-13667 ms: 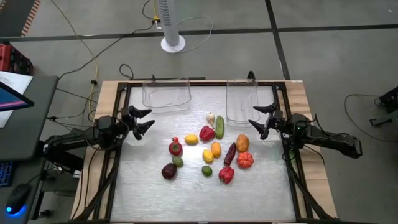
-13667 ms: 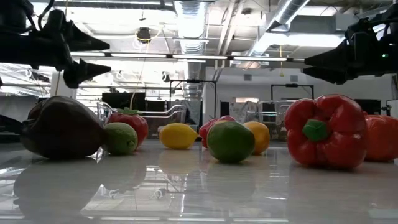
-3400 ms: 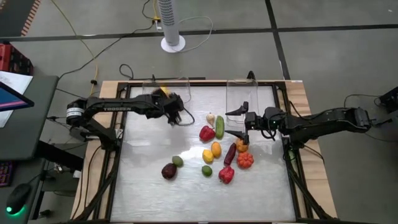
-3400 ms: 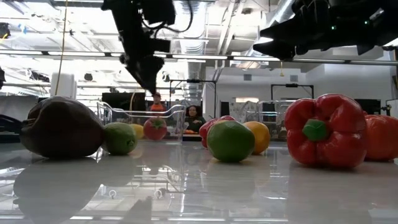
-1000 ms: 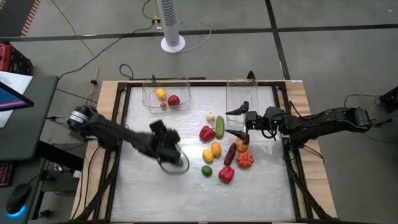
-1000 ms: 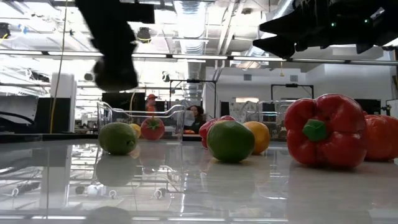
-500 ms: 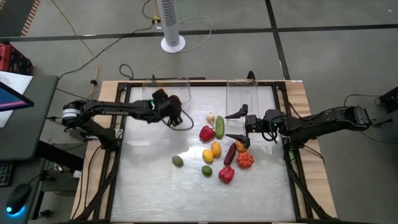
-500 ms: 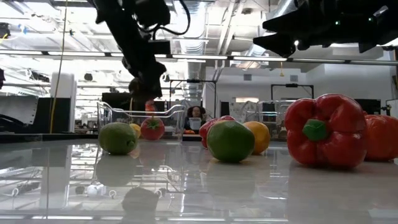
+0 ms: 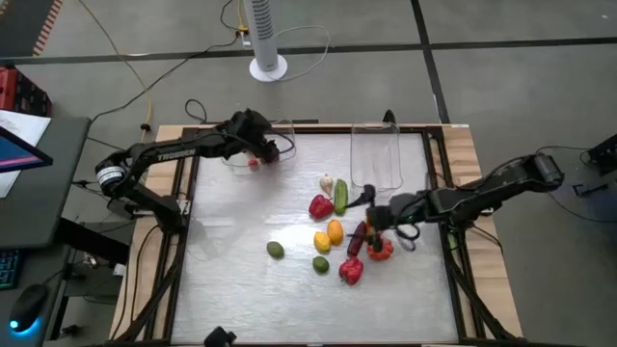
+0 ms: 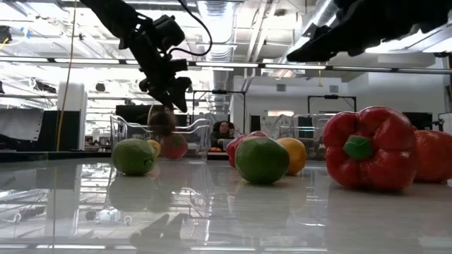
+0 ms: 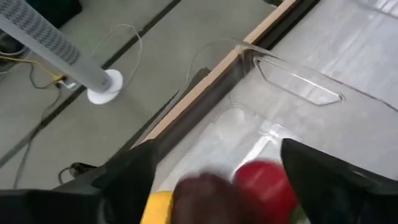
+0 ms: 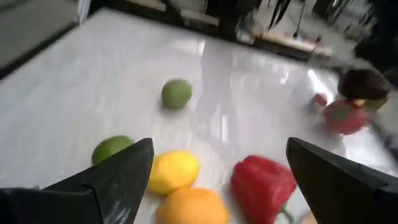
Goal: Sort produce into baskets
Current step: Put the apple into the left transparent bin, then put the left lemon into the left transparent bin
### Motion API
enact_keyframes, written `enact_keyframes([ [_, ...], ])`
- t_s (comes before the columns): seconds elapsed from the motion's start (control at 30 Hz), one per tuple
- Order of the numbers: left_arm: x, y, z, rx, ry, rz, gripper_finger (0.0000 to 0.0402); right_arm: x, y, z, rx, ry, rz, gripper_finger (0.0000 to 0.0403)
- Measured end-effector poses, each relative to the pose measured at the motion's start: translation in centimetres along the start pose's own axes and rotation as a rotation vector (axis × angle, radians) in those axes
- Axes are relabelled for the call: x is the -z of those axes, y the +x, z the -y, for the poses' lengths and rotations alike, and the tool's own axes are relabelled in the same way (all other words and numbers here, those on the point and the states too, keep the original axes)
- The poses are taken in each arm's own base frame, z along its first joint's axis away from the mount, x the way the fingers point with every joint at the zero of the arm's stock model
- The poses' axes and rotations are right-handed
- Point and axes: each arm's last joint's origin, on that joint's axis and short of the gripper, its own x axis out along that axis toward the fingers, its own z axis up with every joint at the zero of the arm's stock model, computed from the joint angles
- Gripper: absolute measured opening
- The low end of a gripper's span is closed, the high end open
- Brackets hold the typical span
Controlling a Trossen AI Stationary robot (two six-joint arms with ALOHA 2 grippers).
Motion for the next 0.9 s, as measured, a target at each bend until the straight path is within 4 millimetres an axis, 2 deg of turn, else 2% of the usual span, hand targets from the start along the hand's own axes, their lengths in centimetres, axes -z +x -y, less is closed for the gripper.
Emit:
enact_keyframes([
  [0.13,0.0,0.1,-0.3,-0.009,0.037,0.000,0.0370,-0.2,2.2,-0.4,0.008,0.040,-0.125,0.0398],
  [0.23,-0.5,-0.6,0.3,0.046,0.069,0.047,0.0375,0.3,4.1,-0.9,0.000,0.052,-0.251,0.0399],
  [0.37,-1.8,-2.9,1.9,0.114,0.125,0.203,0.0367,-0.1,6.6,-1.7,-0.025,0.095,-0.323,0.0399],
  [0.5,-2.5,-5.7,4.4,0.274,0.176,0.380,0.0355,-0.7,8.6,-2.9,-0.046,0.092,-0.366,0.0397],
  [0.57,-1.9,-6.7,5.8,0.353,0.203,0.460,0.0350,-1.1,9.4,-3.6,-0.058,0.084,-0.386,0.0393],
  [0.7,0.9,-7.6,7.8,0.432,0.233,0.533,0.0339,-0.8,10.9,-4.6,-0.070,0.078,-0.446,0.0387],
  [0.9,3.7,-10.0,8.2,0.496,0.183,0.612,0.0332,0.7,13.0,-4.4,0.003,0.087,-0.503,0.0386],
])
